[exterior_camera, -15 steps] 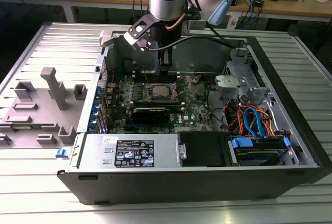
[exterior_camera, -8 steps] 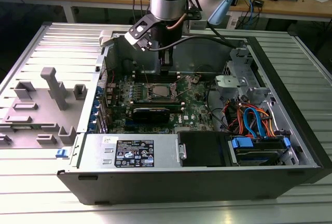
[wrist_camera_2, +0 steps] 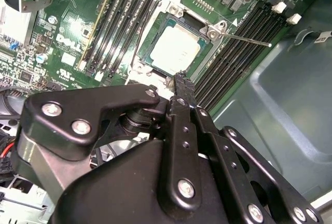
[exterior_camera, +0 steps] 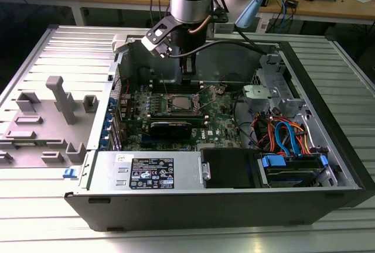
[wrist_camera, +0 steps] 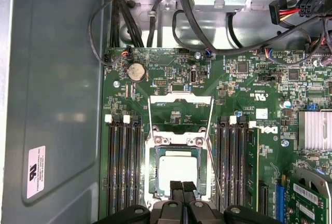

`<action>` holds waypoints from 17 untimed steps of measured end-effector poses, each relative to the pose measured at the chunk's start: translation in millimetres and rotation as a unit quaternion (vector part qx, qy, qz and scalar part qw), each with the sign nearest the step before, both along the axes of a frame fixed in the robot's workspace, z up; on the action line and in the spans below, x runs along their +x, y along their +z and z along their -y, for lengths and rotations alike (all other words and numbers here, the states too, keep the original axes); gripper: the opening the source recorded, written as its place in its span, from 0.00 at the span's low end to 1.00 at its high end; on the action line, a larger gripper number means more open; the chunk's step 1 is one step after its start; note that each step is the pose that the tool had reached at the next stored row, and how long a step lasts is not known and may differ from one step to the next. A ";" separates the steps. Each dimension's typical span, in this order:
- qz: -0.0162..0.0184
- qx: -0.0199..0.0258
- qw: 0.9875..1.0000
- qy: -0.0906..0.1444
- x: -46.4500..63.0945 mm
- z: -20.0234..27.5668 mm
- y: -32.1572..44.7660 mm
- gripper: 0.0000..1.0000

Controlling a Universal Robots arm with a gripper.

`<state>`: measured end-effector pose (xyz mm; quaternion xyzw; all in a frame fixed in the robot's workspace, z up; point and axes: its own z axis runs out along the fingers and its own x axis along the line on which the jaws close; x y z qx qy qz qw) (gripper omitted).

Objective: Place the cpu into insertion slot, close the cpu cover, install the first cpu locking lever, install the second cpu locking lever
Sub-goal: 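Close the cpu cover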

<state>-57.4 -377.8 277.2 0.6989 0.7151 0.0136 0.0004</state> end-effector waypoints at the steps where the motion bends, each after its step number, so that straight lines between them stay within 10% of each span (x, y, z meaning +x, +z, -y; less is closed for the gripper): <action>1: 0.000 0.000 1.000 0.000 0.2 0.0 0.0 0.11; 17: 0.000 0.000 1.000 0.000 6.8 0.0 -0.2 0.11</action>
